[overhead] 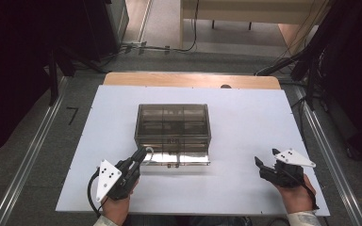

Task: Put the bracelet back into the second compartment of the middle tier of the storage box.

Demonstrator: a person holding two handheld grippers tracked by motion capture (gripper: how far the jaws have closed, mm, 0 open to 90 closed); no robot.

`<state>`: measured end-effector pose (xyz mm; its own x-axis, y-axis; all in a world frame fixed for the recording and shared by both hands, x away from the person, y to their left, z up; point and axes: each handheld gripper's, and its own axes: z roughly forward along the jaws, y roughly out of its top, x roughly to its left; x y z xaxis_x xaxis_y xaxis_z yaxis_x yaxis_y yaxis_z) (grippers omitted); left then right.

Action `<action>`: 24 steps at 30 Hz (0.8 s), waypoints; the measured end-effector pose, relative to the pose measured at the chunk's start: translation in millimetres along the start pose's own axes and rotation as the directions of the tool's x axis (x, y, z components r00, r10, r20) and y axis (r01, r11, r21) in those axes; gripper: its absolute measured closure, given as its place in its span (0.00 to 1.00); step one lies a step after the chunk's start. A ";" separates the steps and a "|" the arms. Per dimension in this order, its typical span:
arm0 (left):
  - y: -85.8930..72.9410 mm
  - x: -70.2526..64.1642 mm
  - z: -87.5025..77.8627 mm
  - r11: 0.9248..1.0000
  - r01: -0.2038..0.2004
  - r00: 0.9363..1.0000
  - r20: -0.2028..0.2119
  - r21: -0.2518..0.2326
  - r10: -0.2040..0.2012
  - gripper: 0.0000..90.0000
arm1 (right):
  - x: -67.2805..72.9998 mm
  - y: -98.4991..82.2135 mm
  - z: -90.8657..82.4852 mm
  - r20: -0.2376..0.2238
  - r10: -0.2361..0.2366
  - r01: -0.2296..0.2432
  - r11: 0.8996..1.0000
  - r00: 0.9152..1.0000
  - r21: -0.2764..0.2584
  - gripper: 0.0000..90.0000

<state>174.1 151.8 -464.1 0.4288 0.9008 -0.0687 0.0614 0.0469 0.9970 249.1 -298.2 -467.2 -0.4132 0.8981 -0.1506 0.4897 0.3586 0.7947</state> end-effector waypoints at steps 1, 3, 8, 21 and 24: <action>0.2 -0.9 0.9 1.000 -0.002 1.000 0.005 -0.001 0.002 0.98 | 0.1 0.0 0.0 -0.001 0.001 -0.001 1.000 1.000 0.001 0.33; 0.2 -2.7 3.1 1.000 -0.007 1.000 0.016 -0.002 0.007 0.98 | 0.2 -0.1 0.4 -0.001 0.000 0.000 1.000 1.000 0.001 0.33; 0.7 -5.1 7.6 1.000 -0.010 0.999 0.033 -0.006 0.010 0.98 | 0.3 -0.1 0.7 -0.001 0.000 0.000 1.000 1.000 0.003 0.33; 0.3 -7.7 17.6 1.000 0.003 0.999 0.054 -0.004 -0.002 0.98 | 0.3 -0.1 1.2 -0.001 0.000 0.000 1.000 1.000 0.006 0.33; -0.9 -8.4 20.7 1.000 0.009 0.998 0.065 0.004 -0.009 0.98 | 0.5 0.0 1.3 0.000 0.000 0.000 1.000 1.000 0.006 0.33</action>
<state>189.2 135.3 -465.1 0.4857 0.8704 -0.0802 0.0691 0.0532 0.9962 249.8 -297.4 -468.1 -0.4135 0.8980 -0.1503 0.4944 0.3600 0.7912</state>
